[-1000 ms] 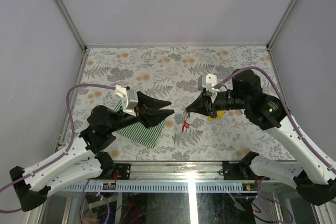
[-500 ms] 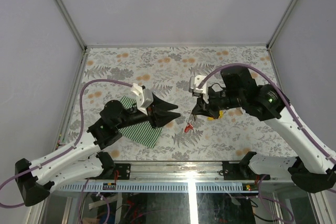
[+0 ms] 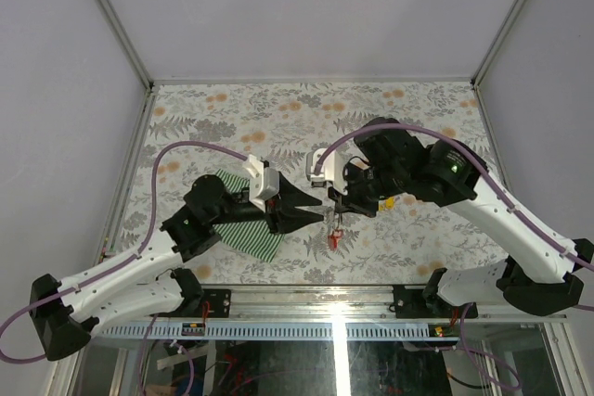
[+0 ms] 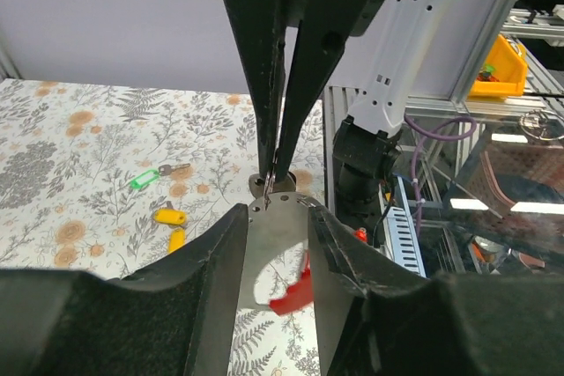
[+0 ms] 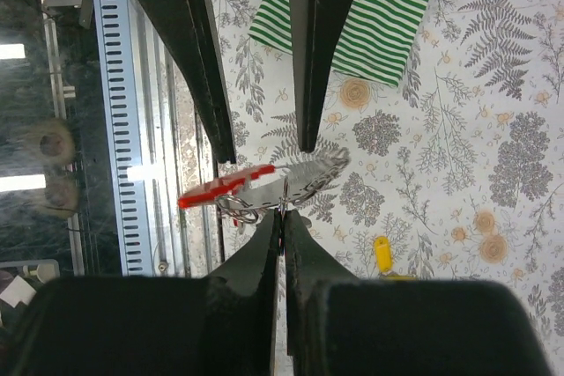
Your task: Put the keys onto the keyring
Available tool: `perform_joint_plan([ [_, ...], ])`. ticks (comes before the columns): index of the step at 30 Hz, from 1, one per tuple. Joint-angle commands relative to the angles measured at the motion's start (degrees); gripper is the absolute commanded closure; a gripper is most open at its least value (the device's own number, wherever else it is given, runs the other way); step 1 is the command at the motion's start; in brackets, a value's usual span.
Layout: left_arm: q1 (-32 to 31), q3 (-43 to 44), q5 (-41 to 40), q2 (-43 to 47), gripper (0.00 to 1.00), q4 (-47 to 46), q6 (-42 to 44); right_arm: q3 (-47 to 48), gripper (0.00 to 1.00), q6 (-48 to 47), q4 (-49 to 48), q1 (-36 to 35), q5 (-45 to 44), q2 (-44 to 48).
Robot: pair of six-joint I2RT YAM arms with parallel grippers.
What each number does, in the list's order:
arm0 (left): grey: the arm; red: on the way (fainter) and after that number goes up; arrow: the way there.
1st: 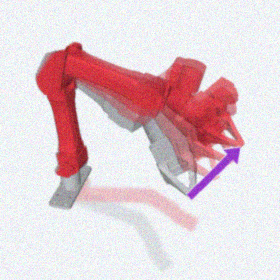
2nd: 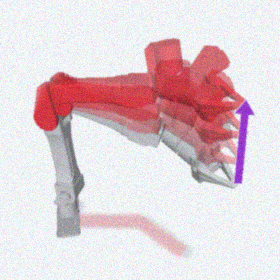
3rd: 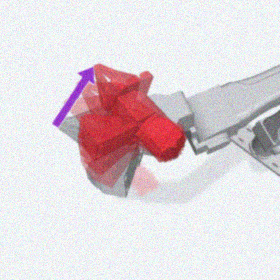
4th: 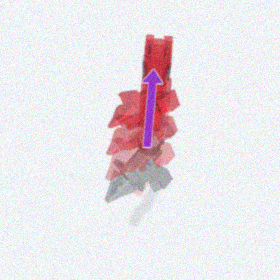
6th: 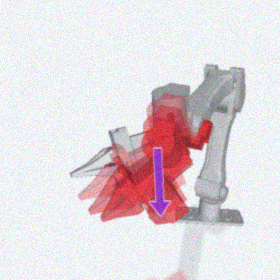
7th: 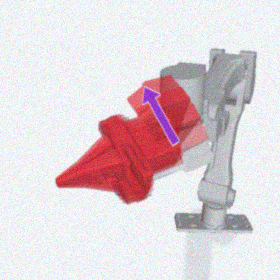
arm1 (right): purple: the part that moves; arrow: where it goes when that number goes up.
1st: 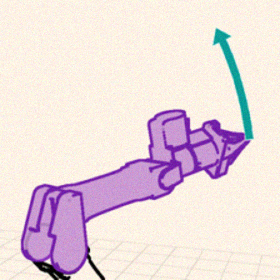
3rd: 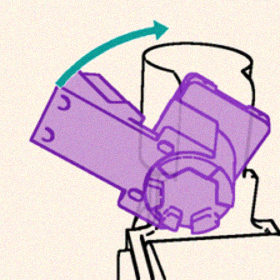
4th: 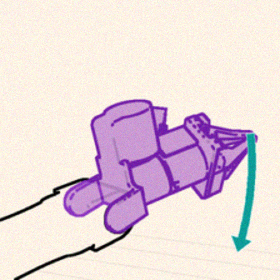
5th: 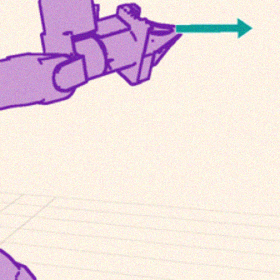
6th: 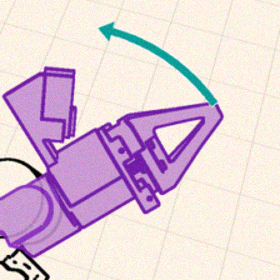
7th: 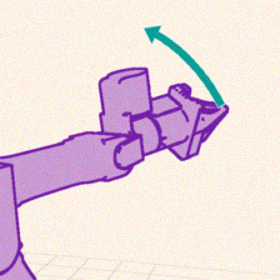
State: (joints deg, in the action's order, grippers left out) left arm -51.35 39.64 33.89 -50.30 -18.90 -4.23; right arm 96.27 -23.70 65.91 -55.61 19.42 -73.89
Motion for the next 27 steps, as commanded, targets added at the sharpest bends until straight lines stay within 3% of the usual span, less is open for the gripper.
perform_joint_plan([
  [1, -0.06, 0.62, 3.83, -0.06, 0.65, -2.75, 2.00, 4.41, 1.00, -0.91, 3.02, -1.57, -2.71, -1.18],
  [16, -0.06, 2.53, 4.02, -3.17, 0.65, -3.46, 2.28, 4.56, 1.00, -0.91, 2.08, -3.79, -2.38, -1.73],
  [27, -0.16, 3.08, 6.02, -4.46, 0.70, -4.58, 2.19, 3.15, 1.00, -0.99, -0.43, -3.96, -1.77, -1.46],
])
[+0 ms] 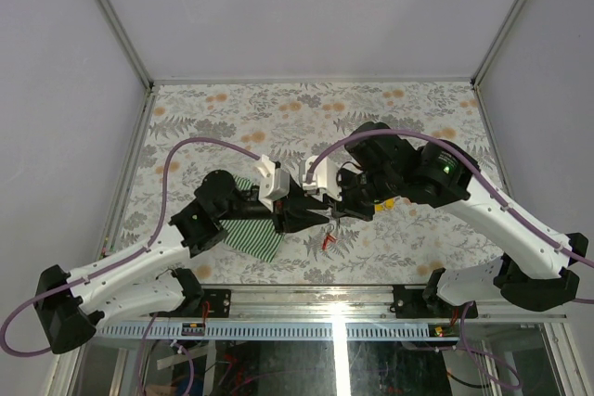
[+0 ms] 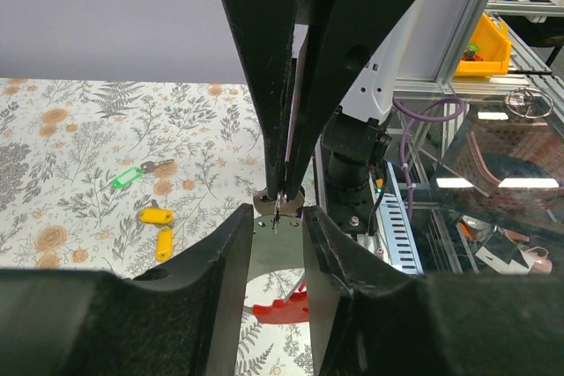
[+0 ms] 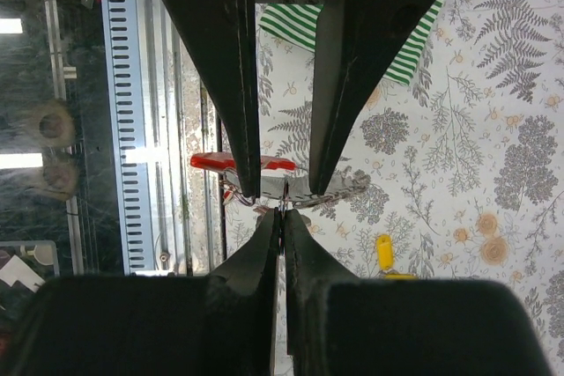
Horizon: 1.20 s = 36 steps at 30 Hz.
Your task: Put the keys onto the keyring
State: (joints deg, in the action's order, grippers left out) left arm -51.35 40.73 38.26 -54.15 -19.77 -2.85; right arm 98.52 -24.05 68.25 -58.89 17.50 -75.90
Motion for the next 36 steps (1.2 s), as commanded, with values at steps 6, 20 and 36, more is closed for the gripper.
perform_joint_plan([
  [6, -0.52, 2.18, 2.62, -1.36, 0.72, -3.70, 1.16, 0.61, 1.00, -0.66, -3.07, -0.72, 0.44, 0.66],
  [20, -0.70, 3.36, 3.15, -1.91, 0.85, -2.66, 2.35, -0.62, 1.00, -0.73, -3.00, -0.78, 0.03, 1.14],
  [36, -0.72, 3.48, 2.03, -0.77, 0.77, -0.75, 3.83, -0.66, 1.00, -0.61, -2.37, -0.79, -1.81, 1.94],
])
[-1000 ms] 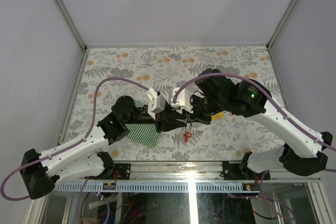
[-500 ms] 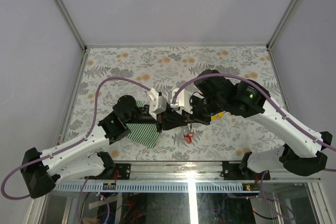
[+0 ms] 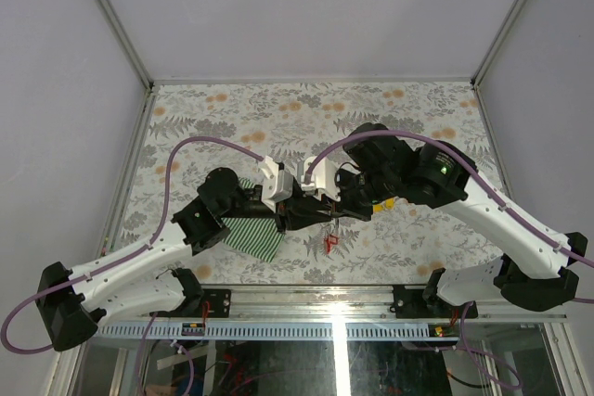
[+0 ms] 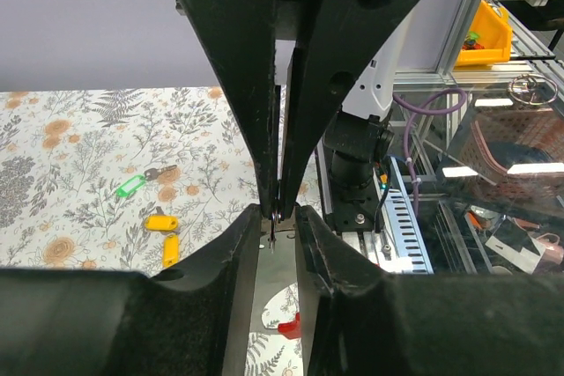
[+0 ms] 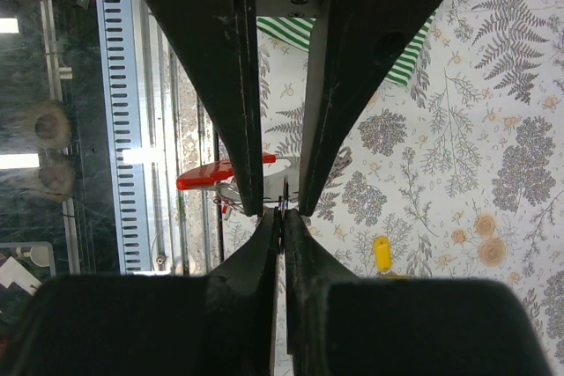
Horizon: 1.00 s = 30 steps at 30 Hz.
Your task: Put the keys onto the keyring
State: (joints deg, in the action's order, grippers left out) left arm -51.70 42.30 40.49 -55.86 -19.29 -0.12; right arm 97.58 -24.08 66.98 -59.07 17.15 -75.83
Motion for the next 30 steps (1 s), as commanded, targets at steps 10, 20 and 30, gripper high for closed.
perform_joint_plan([
  [10, -0.39, 2.24, -0.61, 0.75, 0.79, 0.76, 2.27, 0.57, 1.00, -0.69, -1.18, -0.61, -2.56, 2.61],
  [20, -0.38, 2.70, -0.88, 0.80, 0.84, 1.23, 2.80, 0.18, 1.00, -0.71, -1.31, -0.59, -2.24, 2.62],
  [30, -0.42, 2.88, -0.44, 0.27, 0.87, 0.18, 2.53, -0.55, 1.00, -0.66, -2.05, -0.61, -1.46, 2.44],
])
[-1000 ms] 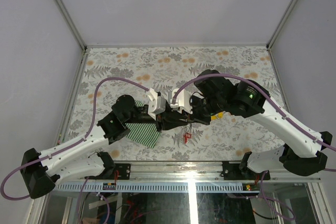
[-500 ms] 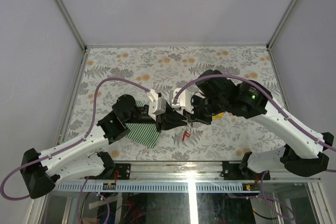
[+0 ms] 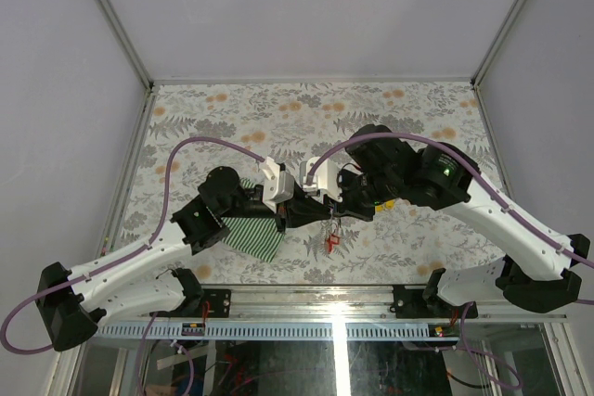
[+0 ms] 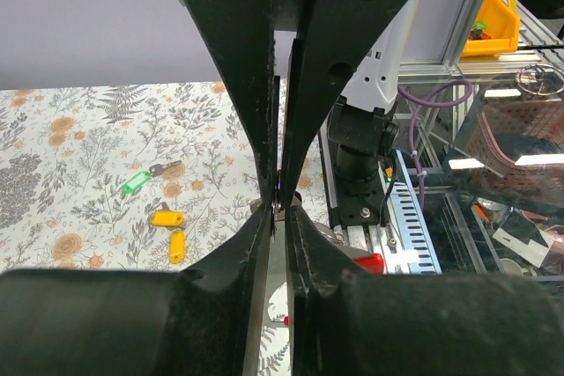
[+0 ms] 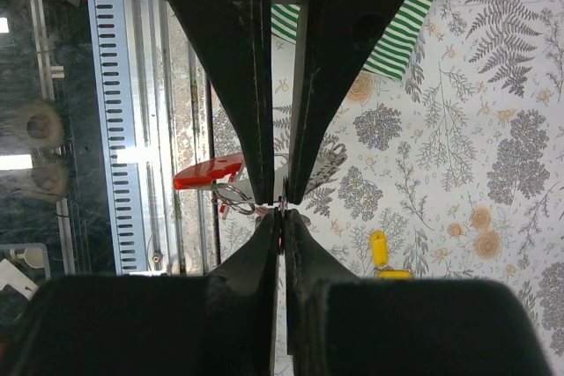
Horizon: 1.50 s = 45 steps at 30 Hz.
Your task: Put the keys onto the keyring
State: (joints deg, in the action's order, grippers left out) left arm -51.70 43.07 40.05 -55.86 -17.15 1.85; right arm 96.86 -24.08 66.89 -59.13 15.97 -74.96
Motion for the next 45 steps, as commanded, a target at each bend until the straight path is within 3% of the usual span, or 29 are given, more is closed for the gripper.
perform_joint_plan([
  [1, -0.42, 2.11, -0.02, 0.23, 0.88, -1.96, 0.46, 0.16, 1.00, -0.59, -2.00, -0.54, -0.20, 1.57],
  [30, -0.68, 2.49, -0.16, -0.54, 0.84, -0.03, 1.58, -0.09, 1.00, -0.19, -2.86, -0.51, 0.14, 2.46],
  [45, -0.70, 3.13, -0.32, -0.70, 0.87, -1.01, 1.13, -1.15, 1.00, -0.43, -3.39, -0.54, 0.03, 2.33],
])
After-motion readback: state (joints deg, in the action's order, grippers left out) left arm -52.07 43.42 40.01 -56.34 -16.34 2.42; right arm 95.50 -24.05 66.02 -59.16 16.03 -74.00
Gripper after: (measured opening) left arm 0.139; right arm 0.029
